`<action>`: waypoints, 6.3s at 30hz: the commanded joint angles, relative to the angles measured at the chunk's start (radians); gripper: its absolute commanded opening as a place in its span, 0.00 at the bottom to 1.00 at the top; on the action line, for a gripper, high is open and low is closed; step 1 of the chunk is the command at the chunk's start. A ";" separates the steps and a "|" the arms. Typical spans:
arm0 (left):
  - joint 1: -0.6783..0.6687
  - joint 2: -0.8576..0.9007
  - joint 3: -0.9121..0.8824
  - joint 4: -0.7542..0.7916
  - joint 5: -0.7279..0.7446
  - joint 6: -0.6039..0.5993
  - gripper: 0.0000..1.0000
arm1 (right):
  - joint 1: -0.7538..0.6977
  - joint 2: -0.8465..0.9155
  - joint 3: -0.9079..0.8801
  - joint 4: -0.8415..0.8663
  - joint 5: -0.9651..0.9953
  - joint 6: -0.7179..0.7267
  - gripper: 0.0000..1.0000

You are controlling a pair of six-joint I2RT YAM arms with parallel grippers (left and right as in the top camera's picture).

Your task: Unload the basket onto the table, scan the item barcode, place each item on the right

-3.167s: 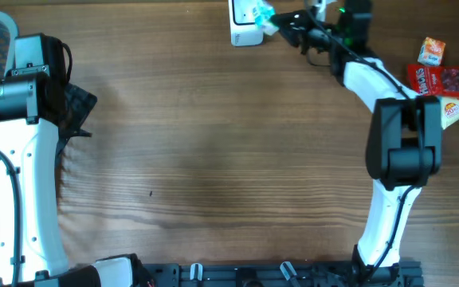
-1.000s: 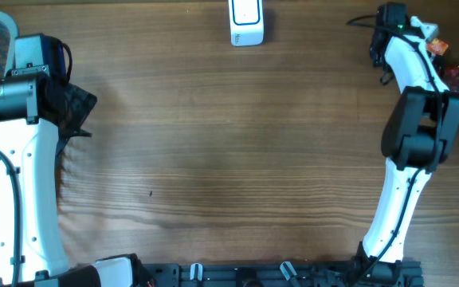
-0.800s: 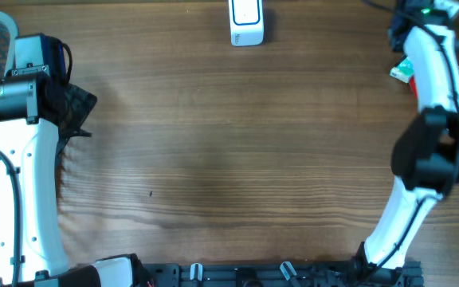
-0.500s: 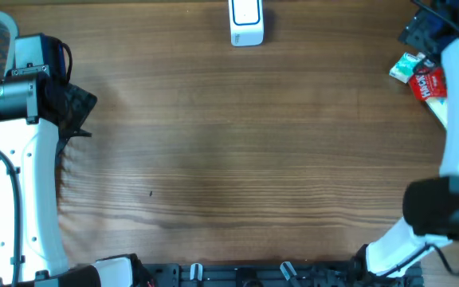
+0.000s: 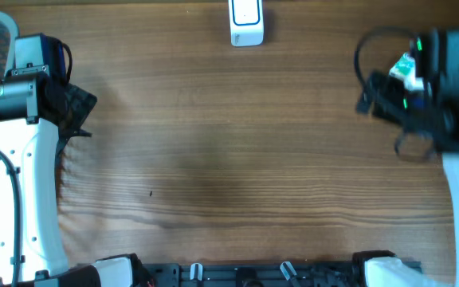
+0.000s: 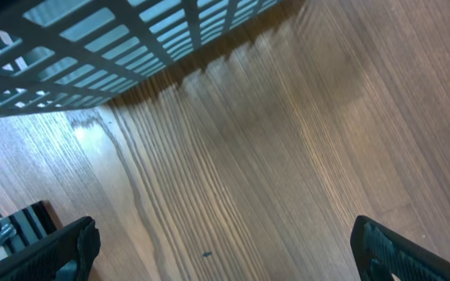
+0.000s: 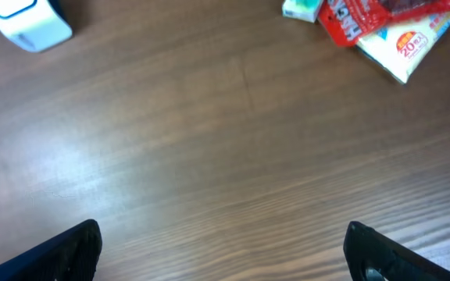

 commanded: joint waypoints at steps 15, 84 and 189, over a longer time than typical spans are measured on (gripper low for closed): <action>0.005 0.001 -0.005 0.000 -0.006 -0.009 1.00 | 0.004 -0.244 -0.346 -0.016 -0.177 0.106 1.00; 0.005 0.001 -0.005 0.000 -0.006 -0.009 1.00 | 0.051 -1.265 -1.583 1.418 -0.587 -0.106 1.00; 0.005 0.001 -0.005 0.000 -0.006 -0.009 1.00 | -0.119 -1.265 -1.595 1.372 -0.183 -0.419 1.00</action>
